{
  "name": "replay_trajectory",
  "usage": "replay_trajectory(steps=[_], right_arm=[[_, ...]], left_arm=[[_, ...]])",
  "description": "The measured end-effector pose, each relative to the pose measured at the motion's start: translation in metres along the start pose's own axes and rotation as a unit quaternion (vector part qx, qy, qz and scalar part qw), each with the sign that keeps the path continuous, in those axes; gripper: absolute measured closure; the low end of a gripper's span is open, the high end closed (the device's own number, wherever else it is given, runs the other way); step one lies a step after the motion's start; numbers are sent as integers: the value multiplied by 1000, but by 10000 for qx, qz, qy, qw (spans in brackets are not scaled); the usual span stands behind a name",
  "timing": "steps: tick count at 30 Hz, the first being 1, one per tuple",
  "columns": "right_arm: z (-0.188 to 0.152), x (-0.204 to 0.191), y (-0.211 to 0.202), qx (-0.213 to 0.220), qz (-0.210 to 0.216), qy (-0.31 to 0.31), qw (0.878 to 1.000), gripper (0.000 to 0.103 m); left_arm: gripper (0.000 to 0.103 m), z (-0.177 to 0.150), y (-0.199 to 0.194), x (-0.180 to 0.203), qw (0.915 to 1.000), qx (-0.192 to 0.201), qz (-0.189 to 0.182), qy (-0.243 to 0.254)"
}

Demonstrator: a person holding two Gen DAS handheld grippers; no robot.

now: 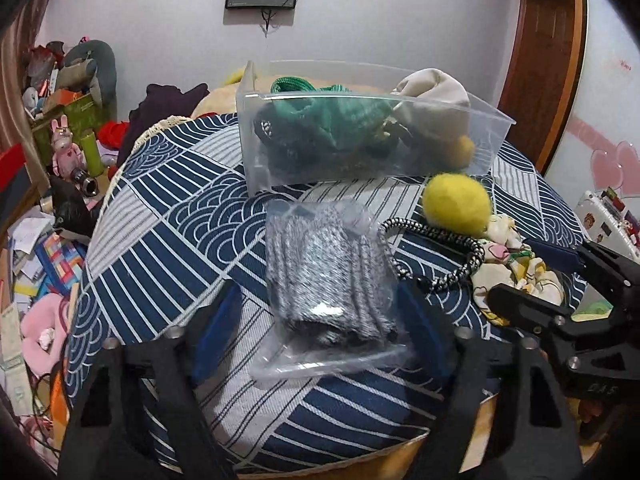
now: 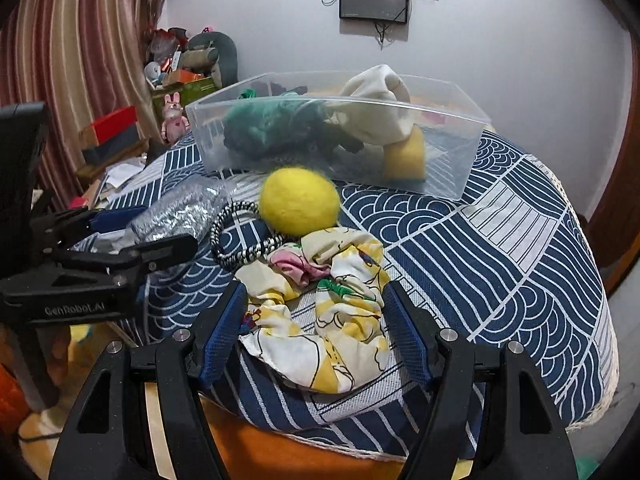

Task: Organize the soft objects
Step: 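Grasp the bagged grey glove with the left tool while the right tool grasps the floral scrunchie, then place the grey glove into the box with the left tool while the right tool drops the scrunchie in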

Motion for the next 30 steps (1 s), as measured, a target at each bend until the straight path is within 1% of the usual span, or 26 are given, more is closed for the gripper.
replay_trajectory(steps=[1, 2, 3, 5, 6, 7, 8, 11, 14, 18, 20, 24, 28, 30], right_arm=[[0, -1, 0, 7, -18, -41, 10000, 37], [1, 0, -1, 15, -31, -57, 10000, 43], [1, 0, -1, 12, -42, -69, 10000, 48], [1, 3, -2, 22, -97, -85, 9999, 64], [1, 5, -3, 34, -106, -69, 9999, 69], [1, 8, -4, 40, -126, -30, 9999, 78], [0, 10, -5, 51, -120, 24, 9999, 81], [-2, 18, -9, 100, -56, 202, 9997, 85], [-1, 25, -16, 188, -100, 305, 9993, 85], [7, 30, -28, 408, -203, 362, 9983, 85], [14, 32, -33, 541, -256, 393, 9974, 85], [29, 39, -43, 812, -352, 418, 9952, 85], [46, 44, -50, 1084, -459, 424, 9921, 85], [55, 46, -54, 1246, -522, 433, 9899, 85]], left_arm=[[41, -1, 0, 0, 10000, 1, -27, 15], [46, -1, -1, 0, 10000, 18, -40, 49], [49, -2, -3, 0, 10000, 38, -36, 66], [58, -2, -4, 1, 9999, 77, -31, 101], [60, -2, -5, 1, 9999, 99, -34, 91], [63, -2, -6, 0, 9999, 113, -39, 80], [66, -2, -7, 0, 9999, 127, -42, 73], [71, 0, -12, -2, 9998, 191, -91, 32], [71, 7, -17, -3, 9995, 274, -125, 3], [71, 19, -30, -4, 9985, 528, -152, -36], [71, 28, -37, -4, 9976, 653, -205, -63], [71, 45, -45, -3, 9966, 780, -252, -59], [71, 64, -52, -5, 9945, 1036, -136, -108], [71, 74, -56, -5, 9929, 1173, -156, -134]])
Point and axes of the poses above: each gripper's, at about its wrist camera, not at the fingertips, and y roughly the way its jaws point, x to its right, z to its top, the point moved 1 cm from there along y, roughly the way its jaws point, and after that the axes turned 5 degrees about -y, right-handed, at the moved point
